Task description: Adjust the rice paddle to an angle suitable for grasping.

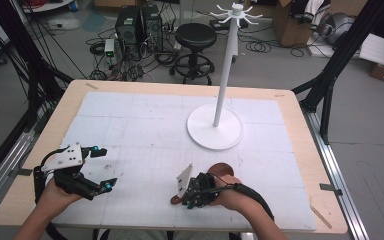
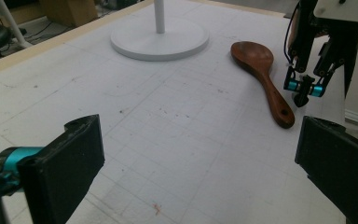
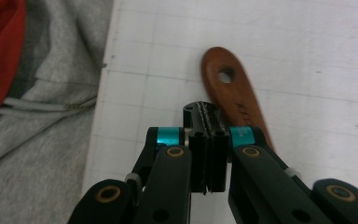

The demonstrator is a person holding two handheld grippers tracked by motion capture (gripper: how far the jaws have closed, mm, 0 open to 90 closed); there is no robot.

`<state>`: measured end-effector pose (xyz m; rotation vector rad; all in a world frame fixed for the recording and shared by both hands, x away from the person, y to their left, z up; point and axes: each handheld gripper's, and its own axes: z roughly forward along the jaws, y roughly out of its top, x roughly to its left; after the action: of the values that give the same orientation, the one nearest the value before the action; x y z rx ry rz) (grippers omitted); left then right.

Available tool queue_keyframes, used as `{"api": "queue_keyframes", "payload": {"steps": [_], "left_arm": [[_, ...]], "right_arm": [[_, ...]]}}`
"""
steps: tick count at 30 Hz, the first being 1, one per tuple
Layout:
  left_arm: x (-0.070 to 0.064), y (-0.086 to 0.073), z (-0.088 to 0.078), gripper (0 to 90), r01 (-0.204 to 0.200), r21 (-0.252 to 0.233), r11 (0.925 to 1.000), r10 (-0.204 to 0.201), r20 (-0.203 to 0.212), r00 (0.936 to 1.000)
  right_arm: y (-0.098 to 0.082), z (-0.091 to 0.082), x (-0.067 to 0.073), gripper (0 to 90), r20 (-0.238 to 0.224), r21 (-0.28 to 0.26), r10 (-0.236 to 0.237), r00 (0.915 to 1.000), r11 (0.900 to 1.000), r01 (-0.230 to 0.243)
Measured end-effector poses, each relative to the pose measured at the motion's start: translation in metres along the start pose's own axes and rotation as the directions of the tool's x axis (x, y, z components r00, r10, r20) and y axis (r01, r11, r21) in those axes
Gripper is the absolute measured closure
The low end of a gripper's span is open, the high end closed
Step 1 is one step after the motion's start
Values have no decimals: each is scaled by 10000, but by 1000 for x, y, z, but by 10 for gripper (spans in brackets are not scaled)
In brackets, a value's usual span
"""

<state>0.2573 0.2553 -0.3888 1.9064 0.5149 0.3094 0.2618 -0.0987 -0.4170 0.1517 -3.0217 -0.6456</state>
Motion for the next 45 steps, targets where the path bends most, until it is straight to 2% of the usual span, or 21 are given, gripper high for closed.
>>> {"api": "queue_keyframes", "payload": {"steps": [8,9,16,17,20,23,24,25,26,29,30,31,33,35,38,39,41,42,43,44,45], "left_arm": [[0,0,1,17,-59,67,10000,59,41,10000],[0,0,1,17,-9,67,10000,9,0,10000],[0,0,1,17,-60,124,9999,60,15,10000],[0,0,1,17,-40,102,9999,40,5,10000],[0,0,1,17,-19,90,10000,19,2,10000],[0,0,1,17,-62,121,9999,62,6,10000],[0,0,1,17,-62,121,9999,62,6,10000],[0,0,1,17,-54,123,9999,54,23,10000],[0,0,1,17,-54,123,9999,54,23,10000],[0,0,1,17,-55,122,9999,55,24,10000],[0,0,1,17,-66,129,9999,66,25,10000],[0,0,1,17,-43,123,9999,43,28,10000],[0,0,1,17,-62,132,9999,62,42,10000],[0,0,1,17,-58,126,9999,57,42,10000],[0,0,1,17,-54,126,9999,54,39,10000],[0,0,1,17,-58,139,9999,57,46,10000],[-1,0,2,17,-56,132,9999,55,31,10000],[-1,0,2,17,-56,132,9999,55,31,10000],[-1,0,1,17,-84,165,9998,83,36,10000],[-1,0,1,17,-84,165,9998,83,36,10000],[-1,0,1,17,-73,146,9999,72,38,10000]], "right_arm": [[0,3,-9,900,510,61,269,9983,9996,-272],[-1,4,-14,900,576,50,518,9970,9986,-522],[-1,5,-26,900,856,-161,1075,9905,9942,-1065],[0,5,-31,900,963,-202,1375,9858,9905,-1361],[0,6,-35,900,1009,-258,1552,9827,9878,-1534],[-1,5,-44,900,1223,-365,2159,9687,9764,-2130],[-1,5,-44,900,1223,-365,2159,9687,9764,-2130],[-1,5,-49,900,1505,-420,2457,9576,9693,-2421],[-1,5,-49,900,1505,-420,2457,9576,9693,-2421],[-4,4,-57,900,1748,-559,3085,9350,9512,-3034],[-4,4,-57,900,1748,-559,3085,9350,9512,-3034],[-6,3,-60,900,1765,-643,3428,9227,9394,-3367],[-7,3,-62,900,1759,-706,3508,9198,9364,-3437],[-8,0,-61,900,1837,-671,3325,9250,9431,-3257],[-11,-7,-61,900,2065,-901,3364,9188,9416,-3245],[-17,-15,-63,900,2341,-1195,3550,9051,9344,-3356],[-24,-19,-67,900,2528,-1245,3897,8856,9208,-3696],[-24,-19,-67,900,2528,-1245,3897,8856,9208,-3696],[-30,-20,-70,900,2780,-1090,4066,8703,9135,-3919],[-30,-20,-70,900,2780,-1090,4066,8703,9135,-3919],[-35,-21,-73,900,2924,-964,4314,8534,9012,-4225]]}}
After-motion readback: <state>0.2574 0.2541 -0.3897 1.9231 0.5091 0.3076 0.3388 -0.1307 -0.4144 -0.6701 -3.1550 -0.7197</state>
